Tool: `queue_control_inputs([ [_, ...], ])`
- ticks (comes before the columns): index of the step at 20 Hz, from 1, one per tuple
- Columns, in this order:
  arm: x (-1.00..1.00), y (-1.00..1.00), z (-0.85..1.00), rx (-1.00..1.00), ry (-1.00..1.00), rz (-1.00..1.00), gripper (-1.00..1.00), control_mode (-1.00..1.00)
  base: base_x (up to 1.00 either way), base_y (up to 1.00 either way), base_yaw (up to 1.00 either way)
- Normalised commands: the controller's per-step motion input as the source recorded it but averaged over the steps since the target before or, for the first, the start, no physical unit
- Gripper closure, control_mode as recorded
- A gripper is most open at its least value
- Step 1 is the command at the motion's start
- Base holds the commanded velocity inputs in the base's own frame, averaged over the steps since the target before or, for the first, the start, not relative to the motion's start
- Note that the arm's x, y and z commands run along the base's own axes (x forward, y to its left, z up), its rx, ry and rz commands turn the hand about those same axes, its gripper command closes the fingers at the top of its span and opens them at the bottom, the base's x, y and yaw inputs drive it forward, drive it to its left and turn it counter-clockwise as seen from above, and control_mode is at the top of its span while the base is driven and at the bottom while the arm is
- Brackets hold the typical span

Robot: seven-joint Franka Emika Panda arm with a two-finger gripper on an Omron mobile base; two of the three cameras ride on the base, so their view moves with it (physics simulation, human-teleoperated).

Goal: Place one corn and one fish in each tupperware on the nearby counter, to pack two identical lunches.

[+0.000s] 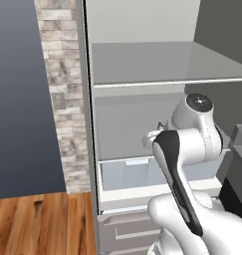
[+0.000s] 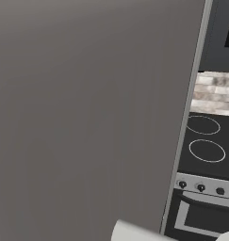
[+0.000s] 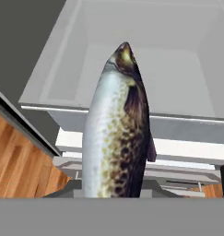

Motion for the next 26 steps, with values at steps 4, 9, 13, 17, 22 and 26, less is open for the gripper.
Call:
queue_control_inputs([
  [4,-0.08,0.22,-0.13,-0.02,0.09,0.05,1.0,-1.0,0.0,0.0,0.0],
  [9,0.0,0.0,0.0,0.0,0.0,0.0,1.0,1.0,-0.94,0.39,-0.18],
  [13,0.0,0.0,0.0,0.0,0.0,0.0,1.0,1.0,-1.0,0.43,-0.63],
  [17,0.0,0.0,0.0,0.0,0.0,0.0,1.0,1.0,-0.68,0.39,-0.86],
  [22,0.0,0.0,0.0,0.0,0.0,0.0,1.0,1.0,-0.39,0.28,-0.94],
  [26,0.0,0.0,0.0,0.0,0.0,0.0,1.0,1.0,-0.52,0.43,-0.87],
])
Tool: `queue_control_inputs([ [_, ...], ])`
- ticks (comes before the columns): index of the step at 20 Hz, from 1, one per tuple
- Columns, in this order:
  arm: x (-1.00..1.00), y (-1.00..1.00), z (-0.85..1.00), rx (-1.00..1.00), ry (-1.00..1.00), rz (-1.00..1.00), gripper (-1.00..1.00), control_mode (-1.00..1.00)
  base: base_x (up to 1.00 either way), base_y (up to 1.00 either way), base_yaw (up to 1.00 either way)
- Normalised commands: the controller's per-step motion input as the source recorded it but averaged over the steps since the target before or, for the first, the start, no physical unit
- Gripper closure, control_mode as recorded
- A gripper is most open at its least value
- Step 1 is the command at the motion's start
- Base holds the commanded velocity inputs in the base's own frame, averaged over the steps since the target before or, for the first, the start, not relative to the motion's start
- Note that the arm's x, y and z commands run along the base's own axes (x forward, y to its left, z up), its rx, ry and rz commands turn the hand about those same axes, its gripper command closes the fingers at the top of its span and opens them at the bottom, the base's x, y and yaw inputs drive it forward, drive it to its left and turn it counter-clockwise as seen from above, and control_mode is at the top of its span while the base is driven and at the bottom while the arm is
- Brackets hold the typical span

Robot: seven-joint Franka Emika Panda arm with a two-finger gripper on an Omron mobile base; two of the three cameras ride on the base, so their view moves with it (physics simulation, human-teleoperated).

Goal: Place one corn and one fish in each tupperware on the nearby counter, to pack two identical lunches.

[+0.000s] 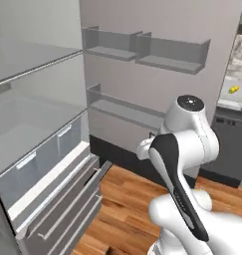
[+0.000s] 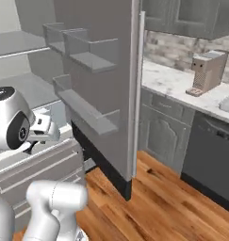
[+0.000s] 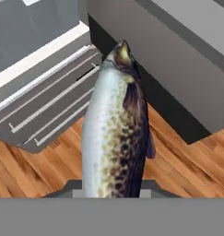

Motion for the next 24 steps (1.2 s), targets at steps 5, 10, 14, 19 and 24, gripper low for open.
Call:
queue_control_inputs([
  [5,0.0,0.0,0.0,0.0,0.0,0.0,1.0,1.0,-0.42,0.18,-0.91],
  [10,0.0,0.0,0.0,0.0,0.0,0.0,1.0,1.0,-0.22,-0.16,-0.9],
  [14,0.0,0.0,0.0,0.0,0.0,0.0,1.0,1.0,0.0,-0.95,-0.71],
  [19,0.0,0.0,0.0,0.0,0.0,0.0,1.0,1.0,0.41,-0.97,-0.35],
  [24,0.0,0.0,0.0,0.0,0.0,0.0,1.0,1.0,1.0,-0.32,0.02],
])
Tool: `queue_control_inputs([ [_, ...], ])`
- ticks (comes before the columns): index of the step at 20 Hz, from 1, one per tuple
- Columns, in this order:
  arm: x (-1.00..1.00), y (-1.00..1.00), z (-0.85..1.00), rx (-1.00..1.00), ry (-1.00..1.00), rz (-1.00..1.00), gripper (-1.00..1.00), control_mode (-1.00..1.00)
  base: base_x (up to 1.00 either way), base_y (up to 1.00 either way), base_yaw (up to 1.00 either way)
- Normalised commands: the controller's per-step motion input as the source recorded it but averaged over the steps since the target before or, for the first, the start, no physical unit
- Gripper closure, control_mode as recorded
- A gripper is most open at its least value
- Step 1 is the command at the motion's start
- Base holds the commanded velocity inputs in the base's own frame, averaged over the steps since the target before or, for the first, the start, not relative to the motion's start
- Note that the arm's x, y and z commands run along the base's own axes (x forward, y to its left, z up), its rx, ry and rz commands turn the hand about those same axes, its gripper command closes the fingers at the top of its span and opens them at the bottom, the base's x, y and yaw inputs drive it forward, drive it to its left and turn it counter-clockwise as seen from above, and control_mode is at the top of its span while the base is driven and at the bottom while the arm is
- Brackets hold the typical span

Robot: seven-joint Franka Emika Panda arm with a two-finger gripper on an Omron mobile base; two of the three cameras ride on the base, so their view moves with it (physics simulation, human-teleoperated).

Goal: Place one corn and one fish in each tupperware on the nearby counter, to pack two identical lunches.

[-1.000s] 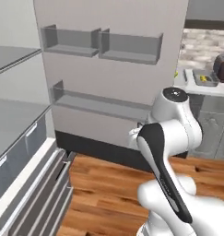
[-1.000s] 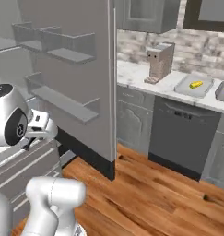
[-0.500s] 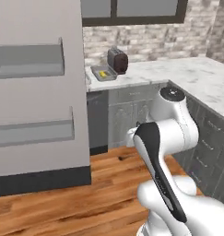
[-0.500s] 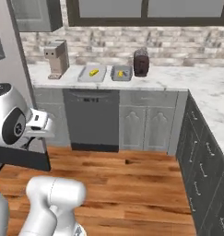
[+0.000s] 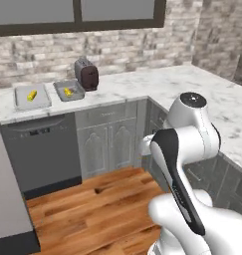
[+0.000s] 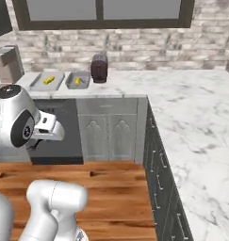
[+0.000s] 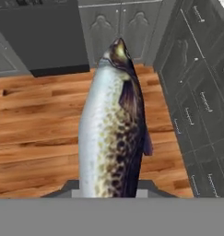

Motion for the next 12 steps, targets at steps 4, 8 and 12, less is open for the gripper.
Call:
queue_control_inputs([
  [4,0.0,0.0,0.0,0.0,0.0,0.0,1.0,1.0,1.0,0.24,0.08],
  [8,0.0,0.0,0.0,0.0,0.0,0.0,1.0,1.0,1.0,0.71,0.14],
  [12,0.0,0.0,0.0,0.0,0.0,0.0,1.0,1.0,1.0,0.44,0.13],
])
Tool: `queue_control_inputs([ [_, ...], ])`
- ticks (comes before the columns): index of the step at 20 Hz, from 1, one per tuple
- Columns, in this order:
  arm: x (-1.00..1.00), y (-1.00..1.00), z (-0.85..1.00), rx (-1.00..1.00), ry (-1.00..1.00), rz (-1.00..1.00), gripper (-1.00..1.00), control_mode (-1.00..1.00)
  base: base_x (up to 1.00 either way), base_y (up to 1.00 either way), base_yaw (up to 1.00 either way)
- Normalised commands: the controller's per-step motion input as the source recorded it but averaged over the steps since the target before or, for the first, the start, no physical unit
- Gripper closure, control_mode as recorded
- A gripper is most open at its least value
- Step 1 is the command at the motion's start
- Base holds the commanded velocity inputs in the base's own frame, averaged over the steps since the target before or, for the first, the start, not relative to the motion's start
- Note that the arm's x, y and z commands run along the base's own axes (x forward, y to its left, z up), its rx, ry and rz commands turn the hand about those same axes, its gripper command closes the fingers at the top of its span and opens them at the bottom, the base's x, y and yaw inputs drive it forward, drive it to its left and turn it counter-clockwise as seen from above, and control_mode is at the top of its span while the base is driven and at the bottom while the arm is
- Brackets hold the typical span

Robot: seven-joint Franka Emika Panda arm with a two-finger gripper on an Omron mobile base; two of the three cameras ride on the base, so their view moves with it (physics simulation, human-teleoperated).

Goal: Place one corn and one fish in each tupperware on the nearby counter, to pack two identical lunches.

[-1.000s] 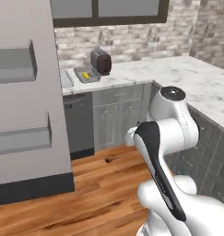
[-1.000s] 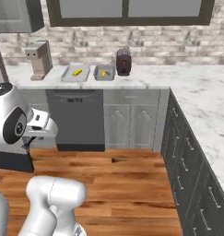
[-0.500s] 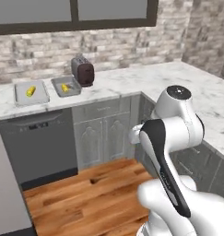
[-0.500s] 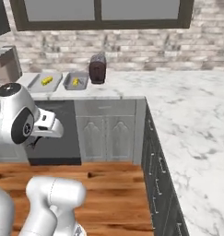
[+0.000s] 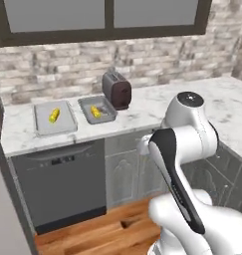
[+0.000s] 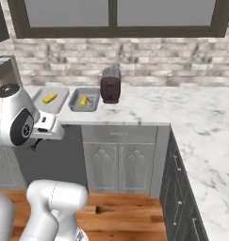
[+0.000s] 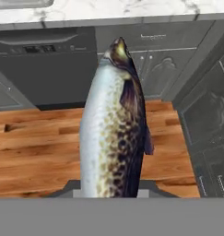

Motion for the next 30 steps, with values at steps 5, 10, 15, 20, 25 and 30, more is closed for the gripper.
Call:
queue_control_inputs([
  [5,0.0,0.0,0.0,0.0,0.0,0.0,1.0,1.0,1.0,0.85,0.1],
  [10,0.0,0.0,0.0,0.0,0.0,0.0,1.0,1.0,1.0,0.88,0.03],
  [15,0.0,0.0,0.0,0.0,0.0,0.0,1.0,1.0,1.0,0.34,-0.11],
  [20,0.0,0.0,0.0,0.0,0.0,0.0,1.0,1.0,1.0,0.24,-0.22],
  [25,0.71,0.37,-0.49,-0.04,0.06,-0.14,1.0,-1.0,0.18,0.09,-0.04],
  [30,0.95,0.57,-0.57,0.0,0.1,-0.14,1.0,-1.0,0.0,0.0,0.0],
])
